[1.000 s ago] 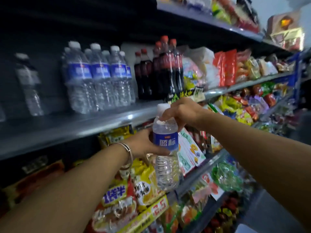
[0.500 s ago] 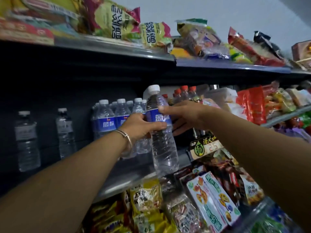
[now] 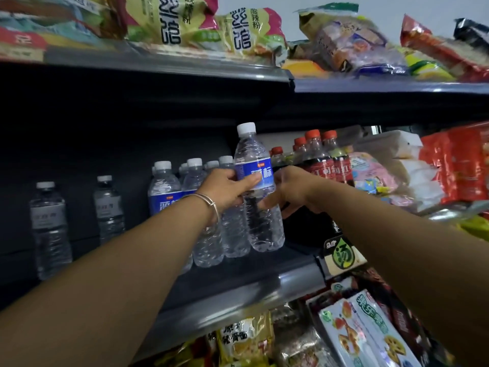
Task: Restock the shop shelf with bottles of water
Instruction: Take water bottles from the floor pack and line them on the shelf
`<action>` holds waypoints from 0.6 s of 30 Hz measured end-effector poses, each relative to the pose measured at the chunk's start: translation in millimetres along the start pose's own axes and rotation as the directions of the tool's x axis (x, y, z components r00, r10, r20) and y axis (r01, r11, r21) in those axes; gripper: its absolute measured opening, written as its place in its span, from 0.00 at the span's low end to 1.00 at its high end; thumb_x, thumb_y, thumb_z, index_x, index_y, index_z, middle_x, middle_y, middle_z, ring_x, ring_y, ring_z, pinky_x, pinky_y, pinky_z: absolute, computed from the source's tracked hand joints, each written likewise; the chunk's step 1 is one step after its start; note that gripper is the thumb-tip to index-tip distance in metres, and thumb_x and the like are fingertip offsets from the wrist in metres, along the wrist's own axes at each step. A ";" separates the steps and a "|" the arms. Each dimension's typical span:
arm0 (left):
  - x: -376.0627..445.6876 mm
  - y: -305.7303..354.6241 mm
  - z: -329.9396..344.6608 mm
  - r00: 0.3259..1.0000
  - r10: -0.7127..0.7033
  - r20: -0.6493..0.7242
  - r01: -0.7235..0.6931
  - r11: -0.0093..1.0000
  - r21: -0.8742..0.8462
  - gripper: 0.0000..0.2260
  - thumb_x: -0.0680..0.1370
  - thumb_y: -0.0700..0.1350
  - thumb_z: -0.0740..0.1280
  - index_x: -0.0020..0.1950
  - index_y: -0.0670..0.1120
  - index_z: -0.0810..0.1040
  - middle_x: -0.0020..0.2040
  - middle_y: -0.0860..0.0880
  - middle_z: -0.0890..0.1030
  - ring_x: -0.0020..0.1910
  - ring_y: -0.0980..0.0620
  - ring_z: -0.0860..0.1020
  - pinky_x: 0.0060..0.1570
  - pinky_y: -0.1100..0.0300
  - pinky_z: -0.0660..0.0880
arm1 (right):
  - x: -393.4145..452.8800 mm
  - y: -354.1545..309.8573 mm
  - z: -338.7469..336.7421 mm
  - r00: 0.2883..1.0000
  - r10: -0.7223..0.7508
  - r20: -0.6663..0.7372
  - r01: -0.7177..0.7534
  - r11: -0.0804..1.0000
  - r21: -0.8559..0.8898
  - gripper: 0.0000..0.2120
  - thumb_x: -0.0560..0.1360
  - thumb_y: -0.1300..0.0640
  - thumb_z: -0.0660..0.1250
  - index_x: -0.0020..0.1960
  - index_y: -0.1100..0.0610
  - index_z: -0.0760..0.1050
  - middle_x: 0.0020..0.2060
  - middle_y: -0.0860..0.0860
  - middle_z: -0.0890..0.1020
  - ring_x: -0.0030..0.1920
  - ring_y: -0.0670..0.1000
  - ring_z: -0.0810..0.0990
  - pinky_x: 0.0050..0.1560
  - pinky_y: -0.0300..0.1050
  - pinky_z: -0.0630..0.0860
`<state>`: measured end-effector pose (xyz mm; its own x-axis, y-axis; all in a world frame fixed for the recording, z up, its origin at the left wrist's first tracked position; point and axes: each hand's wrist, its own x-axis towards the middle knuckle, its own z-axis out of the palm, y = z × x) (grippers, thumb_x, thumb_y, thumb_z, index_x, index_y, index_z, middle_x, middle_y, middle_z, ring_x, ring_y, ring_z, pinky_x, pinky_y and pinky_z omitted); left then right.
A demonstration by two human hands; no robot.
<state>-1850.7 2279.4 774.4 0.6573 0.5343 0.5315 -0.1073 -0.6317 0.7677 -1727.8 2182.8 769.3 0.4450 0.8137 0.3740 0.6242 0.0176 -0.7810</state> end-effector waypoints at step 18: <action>21.7 -49.7 7.7 0.975 -0.200 -0.101 0.223 0.908 0.355 0.11 0.75 0.32 0.62 0.39 0.47 0.73 0.46 0.41 0.81 0.39 0.50 0.80 0.35 0.59 0.75 | 67.5 52.3 31.2 0.987 0.112 -0.114 -0.114 0.993 -0.011 0.14 0.67 0.62 0.76 0.49 0.61 0.76 0.49 0.60 0.82 0.49 0.60 0.82 0.46 0.54 0.81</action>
<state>-1825.4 2318.0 745.1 0.5871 0.7036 0.4003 0.3144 -0.6539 0.6882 -1685.1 2256.9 738.0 0.5822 0.7393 0.3384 0.5766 -0.0820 -0.8129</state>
